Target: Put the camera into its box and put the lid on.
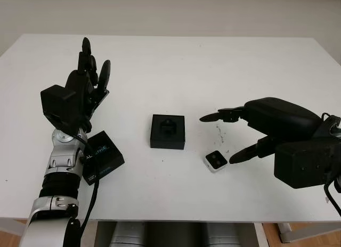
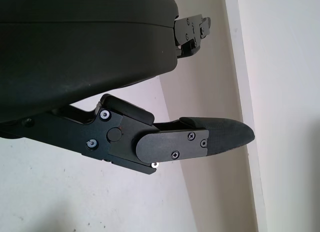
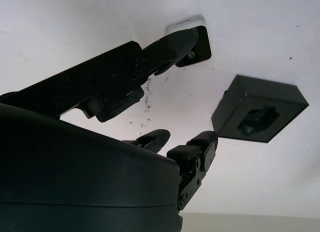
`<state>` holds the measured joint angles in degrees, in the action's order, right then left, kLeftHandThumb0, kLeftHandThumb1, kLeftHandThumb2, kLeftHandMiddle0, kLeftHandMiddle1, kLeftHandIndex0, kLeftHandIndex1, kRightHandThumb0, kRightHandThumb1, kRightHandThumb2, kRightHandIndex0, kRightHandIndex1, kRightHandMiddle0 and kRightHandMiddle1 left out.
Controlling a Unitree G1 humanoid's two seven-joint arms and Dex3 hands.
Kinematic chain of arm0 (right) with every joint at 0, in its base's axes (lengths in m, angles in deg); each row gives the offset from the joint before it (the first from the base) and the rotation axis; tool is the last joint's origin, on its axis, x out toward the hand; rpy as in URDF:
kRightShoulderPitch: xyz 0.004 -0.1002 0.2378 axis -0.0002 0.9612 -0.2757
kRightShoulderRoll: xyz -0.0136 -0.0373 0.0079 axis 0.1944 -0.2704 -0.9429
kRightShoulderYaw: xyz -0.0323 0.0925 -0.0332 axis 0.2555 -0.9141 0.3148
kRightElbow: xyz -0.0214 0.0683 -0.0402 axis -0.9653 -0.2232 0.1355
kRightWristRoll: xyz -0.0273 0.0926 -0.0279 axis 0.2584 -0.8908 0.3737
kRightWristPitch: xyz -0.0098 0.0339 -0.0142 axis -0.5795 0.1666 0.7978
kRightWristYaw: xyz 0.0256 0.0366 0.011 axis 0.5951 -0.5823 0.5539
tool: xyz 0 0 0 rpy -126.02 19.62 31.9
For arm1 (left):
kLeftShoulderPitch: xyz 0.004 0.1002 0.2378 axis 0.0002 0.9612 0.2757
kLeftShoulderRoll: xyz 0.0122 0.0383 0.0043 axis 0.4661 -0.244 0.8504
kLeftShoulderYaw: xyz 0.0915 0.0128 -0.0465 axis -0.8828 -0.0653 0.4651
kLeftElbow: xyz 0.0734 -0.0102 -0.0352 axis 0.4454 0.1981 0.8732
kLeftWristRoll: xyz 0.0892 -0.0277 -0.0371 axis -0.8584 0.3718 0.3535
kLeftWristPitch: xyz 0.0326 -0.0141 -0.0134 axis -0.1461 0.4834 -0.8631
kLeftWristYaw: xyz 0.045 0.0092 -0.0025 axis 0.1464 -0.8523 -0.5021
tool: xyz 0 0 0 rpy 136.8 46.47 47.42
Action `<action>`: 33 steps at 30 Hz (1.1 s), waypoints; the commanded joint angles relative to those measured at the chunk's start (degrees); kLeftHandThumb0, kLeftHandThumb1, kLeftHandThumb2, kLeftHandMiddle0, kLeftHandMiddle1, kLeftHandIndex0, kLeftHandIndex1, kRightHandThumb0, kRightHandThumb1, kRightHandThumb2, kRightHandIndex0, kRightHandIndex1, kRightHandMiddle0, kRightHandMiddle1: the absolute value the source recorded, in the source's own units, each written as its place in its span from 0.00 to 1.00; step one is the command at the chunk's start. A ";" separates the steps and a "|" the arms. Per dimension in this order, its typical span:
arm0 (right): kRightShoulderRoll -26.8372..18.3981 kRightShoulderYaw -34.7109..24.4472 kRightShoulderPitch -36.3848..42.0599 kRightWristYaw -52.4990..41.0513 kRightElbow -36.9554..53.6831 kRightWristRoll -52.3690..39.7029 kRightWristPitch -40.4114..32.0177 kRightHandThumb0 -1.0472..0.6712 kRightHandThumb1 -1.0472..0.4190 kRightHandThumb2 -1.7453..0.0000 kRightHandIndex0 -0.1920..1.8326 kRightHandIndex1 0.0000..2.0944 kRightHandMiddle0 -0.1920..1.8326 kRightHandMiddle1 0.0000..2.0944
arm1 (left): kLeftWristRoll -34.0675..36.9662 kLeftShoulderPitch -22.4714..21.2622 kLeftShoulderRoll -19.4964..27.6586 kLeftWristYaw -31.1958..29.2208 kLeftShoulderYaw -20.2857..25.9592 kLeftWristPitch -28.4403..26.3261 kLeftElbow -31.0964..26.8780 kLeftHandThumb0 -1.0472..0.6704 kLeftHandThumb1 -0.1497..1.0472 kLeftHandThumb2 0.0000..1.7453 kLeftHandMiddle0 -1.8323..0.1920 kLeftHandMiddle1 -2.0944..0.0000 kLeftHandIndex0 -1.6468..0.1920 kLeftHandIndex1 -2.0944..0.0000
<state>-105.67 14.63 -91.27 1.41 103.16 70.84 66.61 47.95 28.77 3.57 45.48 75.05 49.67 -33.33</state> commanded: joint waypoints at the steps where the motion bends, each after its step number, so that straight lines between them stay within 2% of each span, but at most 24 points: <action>1: -0.49 0.50 1.14 0.69 0.67 0.75 1.15 0.27 0.16 0.97 0.31 0.07 0.31 0.10 | -0.39 0.36 0.70 0.30 -0.14 -0.06 -1.33 0.16 1.00 0.28 1.00 1.00 1.00 0.99; 10: -0.19 1.22 4.16 6.83 -0.44 7.59 6.79 0.24 0.15 0.97 0.24 0.03 0.31 0.13 | 0.81 0.69 0.36 -0.14 0.40 -1.06 -2.11 0.15 1.00 0.28 1.00 1.00 1.00 0.99; 14: -0.26 1.01 5.00 9.24 -2.09 8.30 9.48 0.23 0.14 0.97 0.24 0.03 0.24 0.31 | 0.43 0.98 0.75 -0.17 0.11 -1.21 -2.60 0.15 1.00 0.28 1.00 1.00 1.00 0.99; 15: -0.25 0.96 5.24 9.83 -2.55 8.50 9.97 0.23 0.14 0.97 0.24 0.03 0.23 0.33 | 0.59 1.00 0.72 -0.25 0.19 -1.30 -2.66 0.15 1.00 0.28 1.00 1.00 1.00 0.99; 21: 0.18 0.37 6.74 13.08 -5.86 7.73 12.55 0.26 0.13 0.97 0.24 0.03 0.21 0.37 | 0.79 0.91 0.72 -0.20 0.39 -1.86 -2.92 0.15 1.00 0.28 1.00 1.00 1.00 1.00; 33: 1.25 0.93 7.54 16.23 -7.86 7.43 12.78 0.30 0.12 0.97 0.23 0.02 0.19 0.43 | 0.65 0.46 0.66 -0.42 0.34 -1.55 -2.33 0.16 1.00 0.28 1.00 1.00 1.00 1.00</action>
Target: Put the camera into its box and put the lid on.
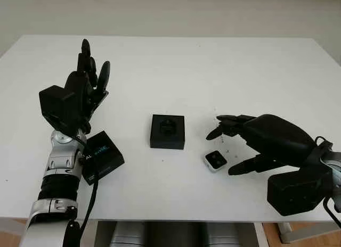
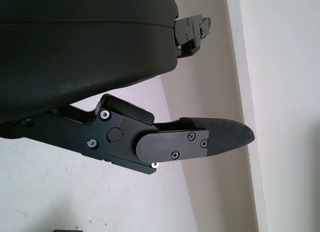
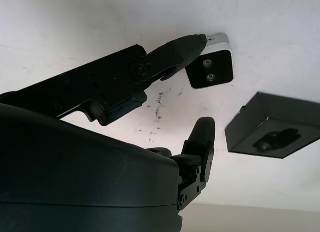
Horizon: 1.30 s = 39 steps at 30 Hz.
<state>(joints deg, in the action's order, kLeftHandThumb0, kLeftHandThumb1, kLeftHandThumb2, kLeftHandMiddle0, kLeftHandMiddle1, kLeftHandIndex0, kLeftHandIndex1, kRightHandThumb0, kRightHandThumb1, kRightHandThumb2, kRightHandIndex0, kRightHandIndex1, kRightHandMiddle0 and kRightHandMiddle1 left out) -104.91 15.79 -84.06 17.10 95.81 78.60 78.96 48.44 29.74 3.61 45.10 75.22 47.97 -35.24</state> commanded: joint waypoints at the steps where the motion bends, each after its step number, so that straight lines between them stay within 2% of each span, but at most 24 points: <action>1: 0.64 -0.15 0.30 0.94 -0.89 -0.35 0.81 0.30 0.12 0.97 0.23 0.02 0.20 0.43 | -0.07 -0.43 0.65 0.17 0.07 -0.05 -0.62 0.16 1.00 0.28 1.00 1.00 1.00 0.99; 12: 2.26 1.66 -1.06 1.60 -3.97 -0.86 2.22 0.31 0.10 0.97 0.23 0.03 0.20 0.45 | -0.24 -0.01 0.53 0.42 -0.05 0.08 -1.23 0.15 1.00 0.28 1.00 1.00 1.00 0.99; 29: 2.74 3.74 -2.98 1.16 -8.97 -2.29 4.97 0.31 0.14 0.97 0.24 0.03 0.21 0.46 | 0.00 0.37 0.10 0.79 -0.01 -0.34 -2.08 0.15 1.00 0.27 1.00 1.00 1.00 0.99; 39: 2.61 4.68 -3.82 0.36 -9.70 -1.28 4.25 0.32 0.14 0.97 0.24 0.03 0.22 0.52 | 0.26 0.55 0.01 0.70 0.13 -0.15 -2.29 0.16 1.00 0.27 1.00 1.00 1.00 1.00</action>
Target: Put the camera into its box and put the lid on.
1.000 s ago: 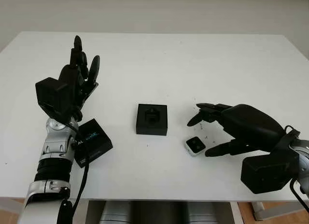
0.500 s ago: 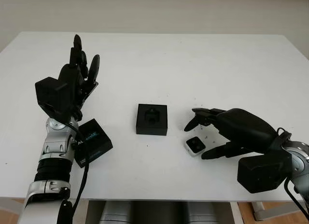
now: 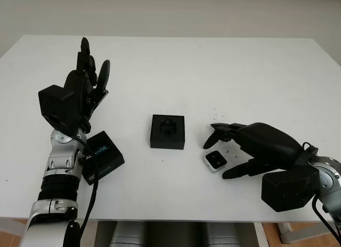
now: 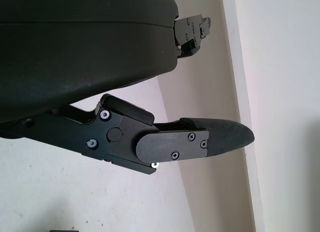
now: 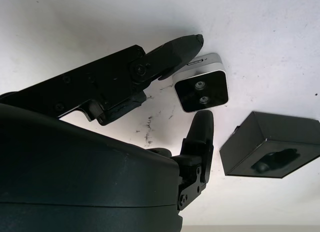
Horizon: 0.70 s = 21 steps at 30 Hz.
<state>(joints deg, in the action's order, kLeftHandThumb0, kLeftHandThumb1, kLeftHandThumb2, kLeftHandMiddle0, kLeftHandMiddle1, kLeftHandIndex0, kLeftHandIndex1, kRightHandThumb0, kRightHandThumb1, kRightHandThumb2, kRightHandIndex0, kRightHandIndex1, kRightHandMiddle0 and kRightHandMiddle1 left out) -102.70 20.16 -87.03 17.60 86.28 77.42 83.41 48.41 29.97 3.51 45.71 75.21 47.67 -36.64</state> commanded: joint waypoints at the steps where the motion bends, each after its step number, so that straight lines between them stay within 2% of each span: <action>1: 0.46 0.37 -0.96 -0.09 -0.43 -0.08 -0.14 0.32 0.14 0.97 0.24 0.03 0.22 0.53 | 0.53 0.30 0.01 0.01 0.25 0.15 -0.88 0.16 1.00 0.27 1.00 1.00 1.00 1.00; 14: 1.94 0.65 -0.78 3.54 -4.50 -0.49 1.75 0.38 0.13 0.97 0.27 0.04 0.28 0.61 | 0.36 0.61 0.05 0.03 -0.02 -0.07 -1.24 0.16 1.00 0.27 1.00 1.00 1.00 1.00; 21: 1.98 0.69 -0.89 5.11 -6.74 -0.73 3.55 0.40 0.10 0.96 0.27 0.04 0.31 0.65 | 0.40 0.78 -0.12 0.40 0.12 -1.12 -2.14 0.16 1.00 0.26 1.00 1.00 1.00 1.00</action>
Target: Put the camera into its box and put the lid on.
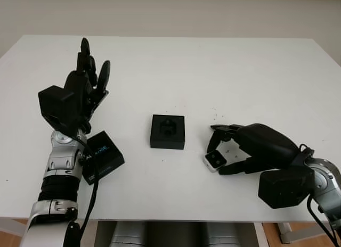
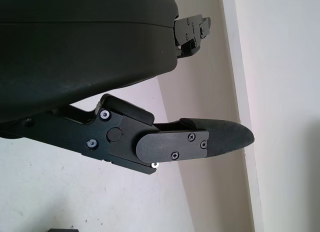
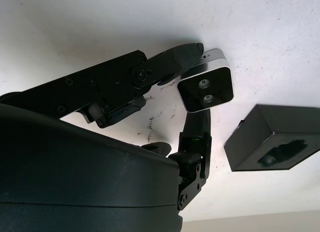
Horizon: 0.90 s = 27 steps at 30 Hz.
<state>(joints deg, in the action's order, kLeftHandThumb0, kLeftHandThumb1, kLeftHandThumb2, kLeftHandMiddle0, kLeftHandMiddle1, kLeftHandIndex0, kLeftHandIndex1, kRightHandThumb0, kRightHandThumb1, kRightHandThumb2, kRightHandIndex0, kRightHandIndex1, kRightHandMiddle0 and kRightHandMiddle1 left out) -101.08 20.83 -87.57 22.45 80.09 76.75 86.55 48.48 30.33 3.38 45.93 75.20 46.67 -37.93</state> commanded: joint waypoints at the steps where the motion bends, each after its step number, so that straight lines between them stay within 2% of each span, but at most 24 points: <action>1: 0.33 0.06 -0.45 0.47 -0.66 0.17 0.46 0.40 0.09 0.96 0.28 0.04 0.31 0.66 | 0.38 0.44 -0.04 0.18 0.18 -0.06 -0.90 0.17 1.00 0.26 1.00 1.00 1.00 1.00; 5: 0.93 0.02 -1.08 2.07 -2.64 -0.22 1.77 0.40 0.10 0.97 0.29 0.05 0.32 0.66 | 0.04 0.53 0.17 0.16 -0.04 -0.17 -1.06 0.17 1.00 0.27 1.00 1.00 1.00 1.00; 10: 2.49 -0.49 -1.43 1.05 -3.85 -4.05 0.14 0.40 0.10 0.97 0.29 0.04 0.33 0.67 | -0.17 0.32 0.48 -0.11 -0.14 0.01 -0.68 0.17 1.00 0.27 1.00 1.00 1.00 1.00; 18: 3.69 -0.76 -1.87 -1.83 -4.81 -8.37 -2.39 0.39 0.11 0.97 0.28 0.04 0.32 0.70 | -0.53 0.22 0.70 -0.18 -0.18 0.11 -0.54 0.17 1.00 0.28 1.00 1.00 1.00 1.00; 23: 5.13 -1.49 -1.85 -2.83 -4.91 -11.69 -3.66 0.42 0.11 0.97 0.27 0.03 0.30 0.73 | -0.46 0.22 0.99 -0.46 -0.12 -0.62 -0.69 0.18 1.00 0.28 1.00 1.00 1.00 1.00; 27: 5.80 -1.93 -2.13 -3.54 -6.26 -13.71 -2.72 0.42 0.10 0.97 0.26 0.03 0.29 0.76 | -0.78 0.14 1.20 -0.30 -0.18 -0.68 -0.58 0.18 1.00 0.28 1.00 1.00 1.00 1.00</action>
<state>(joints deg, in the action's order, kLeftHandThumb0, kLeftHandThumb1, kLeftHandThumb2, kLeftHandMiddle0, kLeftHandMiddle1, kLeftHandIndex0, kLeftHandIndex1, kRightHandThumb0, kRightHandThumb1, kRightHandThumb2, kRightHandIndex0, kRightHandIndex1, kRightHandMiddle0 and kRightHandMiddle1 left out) -95.77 19.57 -88.83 19.18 74.34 63.82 83.27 47.88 30.49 3.68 45.67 74.95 46.05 -38.18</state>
